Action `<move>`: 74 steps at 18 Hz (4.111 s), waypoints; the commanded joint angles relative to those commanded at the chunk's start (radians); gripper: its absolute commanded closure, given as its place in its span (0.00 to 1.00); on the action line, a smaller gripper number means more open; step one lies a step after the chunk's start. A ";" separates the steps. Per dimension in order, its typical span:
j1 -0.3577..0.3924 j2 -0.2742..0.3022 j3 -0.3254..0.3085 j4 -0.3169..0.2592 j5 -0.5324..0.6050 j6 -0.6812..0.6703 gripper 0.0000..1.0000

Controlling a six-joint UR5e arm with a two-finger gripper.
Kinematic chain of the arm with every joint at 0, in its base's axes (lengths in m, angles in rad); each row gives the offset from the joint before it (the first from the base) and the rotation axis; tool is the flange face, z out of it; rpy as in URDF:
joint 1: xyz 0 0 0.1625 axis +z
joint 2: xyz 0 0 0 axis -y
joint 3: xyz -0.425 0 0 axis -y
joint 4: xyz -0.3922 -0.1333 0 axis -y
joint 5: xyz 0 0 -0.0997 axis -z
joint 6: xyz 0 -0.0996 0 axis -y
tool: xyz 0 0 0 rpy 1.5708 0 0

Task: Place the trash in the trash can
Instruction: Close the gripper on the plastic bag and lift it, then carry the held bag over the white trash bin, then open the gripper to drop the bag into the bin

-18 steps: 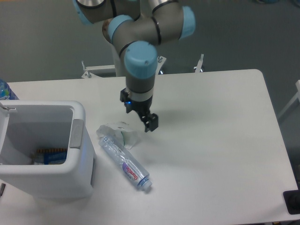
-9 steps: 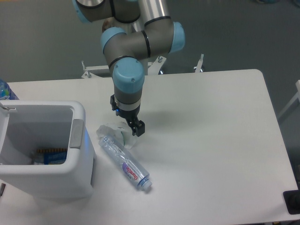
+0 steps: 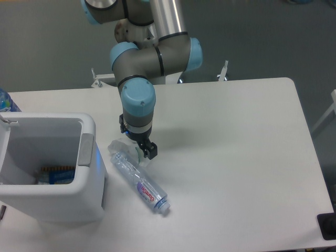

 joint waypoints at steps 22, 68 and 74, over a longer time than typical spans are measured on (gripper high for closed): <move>0.026 0.067 0.057 -0.256 0.061 0.044 1.00; 0.057 0.242 0.374 -0.202 -0.638 -0.810 1.00; -0.005 0.226 0.374 -0.203 -0.640 -0.804 0.82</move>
